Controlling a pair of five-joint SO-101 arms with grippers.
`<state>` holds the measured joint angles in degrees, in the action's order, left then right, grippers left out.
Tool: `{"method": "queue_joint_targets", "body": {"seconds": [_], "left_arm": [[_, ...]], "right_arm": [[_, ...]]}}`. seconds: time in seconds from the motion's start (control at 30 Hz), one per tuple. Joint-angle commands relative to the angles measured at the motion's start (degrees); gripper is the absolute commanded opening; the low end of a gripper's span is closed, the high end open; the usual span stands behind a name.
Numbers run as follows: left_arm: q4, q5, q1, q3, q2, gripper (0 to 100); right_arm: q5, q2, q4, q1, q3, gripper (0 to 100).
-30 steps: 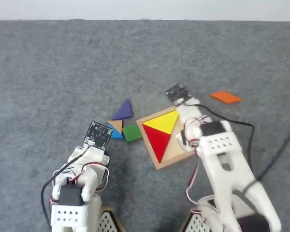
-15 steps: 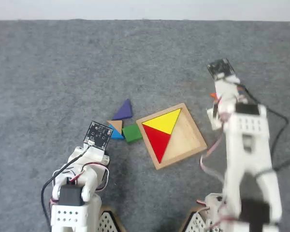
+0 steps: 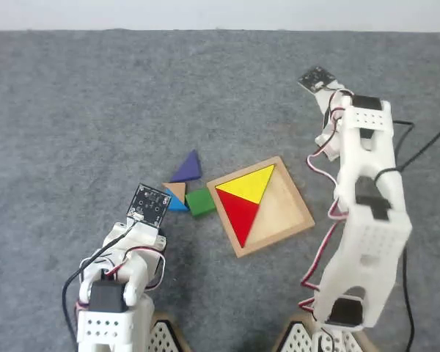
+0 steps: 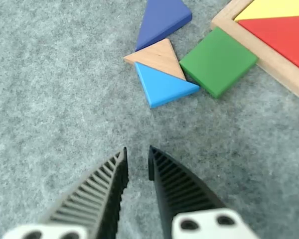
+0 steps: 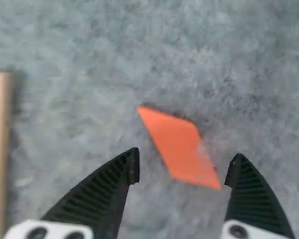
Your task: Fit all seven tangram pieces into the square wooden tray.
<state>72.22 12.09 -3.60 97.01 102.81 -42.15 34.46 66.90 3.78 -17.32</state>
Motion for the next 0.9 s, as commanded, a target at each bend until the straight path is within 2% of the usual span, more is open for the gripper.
{"method": "queue_joint_targets", "body": {"seconds": [0.0, 0.13, 0.27, 0.33, 0.47, 0.63, 0.87], "left_arm": [[0.4, -0.3, 0.3, -0.6, 1.3, 6], [0.4, -0.3, 0.3, -0.6, 1.3, 6], [0.4, -0.3, 0.3, -0.6, 1.3, 6], [0.4, -0.3, 0.3, -0.6, 1.3, 6], [0.4, -0.3, 0.3, -0.6, 1.3, 6], [0.4, -0.3, 0.3, -0.6, 1.3, 6], [0.4, -0.3, 0.3, -0.6, 1.3, 6]], "right_arm": [[-1.3, 8.2, 1.5, 2.9, -12.1, 28.1], [-1.3, 15.1, 7.8, 3.3, -19.0, 27.1], [-0.7, 17.5, 16.6, 2.9, -23.7, 10.9], [2.3, 17.3, 19.9, 3.0, -24.9, 6.4], [9.7, 15.6, 25.2, 5.3, -24.9, 6.2], [18.3, 11.7, 29.5, 11.6, -24.7, 5.8], [21.9, 0.4, 32.8, 20.1, -22.2, 5.9]]}}
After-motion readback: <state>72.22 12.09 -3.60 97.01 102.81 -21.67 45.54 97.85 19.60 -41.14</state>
